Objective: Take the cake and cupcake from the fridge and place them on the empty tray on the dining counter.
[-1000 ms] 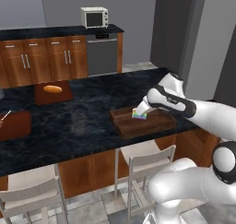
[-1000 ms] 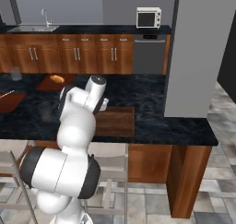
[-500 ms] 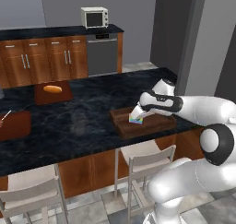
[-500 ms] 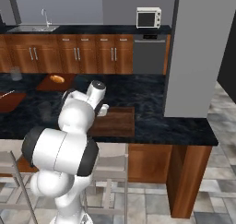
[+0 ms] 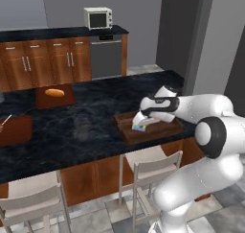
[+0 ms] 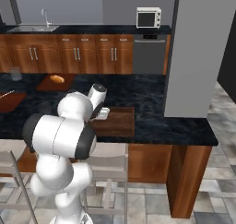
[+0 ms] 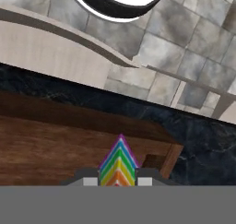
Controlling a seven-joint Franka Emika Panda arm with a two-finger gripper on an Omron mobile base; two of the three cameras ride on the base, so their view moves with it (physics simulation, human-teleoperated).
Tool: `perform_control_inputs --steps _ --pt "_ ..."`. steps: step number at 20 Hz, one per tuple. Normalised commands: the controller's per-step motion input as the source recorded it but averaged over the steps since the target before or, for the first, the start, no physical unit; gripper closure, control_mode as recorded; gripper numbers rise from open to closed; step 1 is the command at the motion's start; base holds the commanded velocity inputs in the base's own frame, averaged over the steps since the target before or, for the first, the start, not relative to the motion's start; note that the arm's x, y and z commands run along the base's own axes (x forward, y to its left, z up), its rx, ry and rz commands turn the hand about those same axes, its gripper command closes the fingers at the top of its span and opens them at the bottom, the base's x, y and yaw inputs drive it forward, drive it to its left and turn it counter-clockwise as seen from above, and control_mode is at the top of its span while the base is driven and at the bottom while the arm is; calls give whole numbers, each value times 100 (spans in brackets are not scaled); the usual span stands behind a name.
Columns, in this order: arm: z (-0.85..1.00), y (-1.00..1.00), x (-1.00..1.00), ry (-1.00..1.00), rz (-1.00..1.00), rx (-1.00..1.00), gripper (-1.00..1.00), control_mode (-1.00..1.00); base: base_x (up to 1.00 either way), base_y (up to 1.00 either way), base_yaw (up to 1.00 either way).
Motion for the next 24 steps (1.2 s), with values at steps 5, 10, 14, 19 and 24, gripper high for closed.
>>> perform_control_inputs --steps 5,10,14,19,24 --pt "-28 -11 27 0 11 0 100 -100 0 0 0" --pt "-25 -11 23 0 11 0 100 -100 0 0 0" --pt "-23 -12 23 -1 11 0 100 -100 0 0 0" --pt "-24 -7 19 -1 11 0 100 -100 0 0 0" --pt "-24 -12 6 -2 11 0 -100 -100 0 0 0"
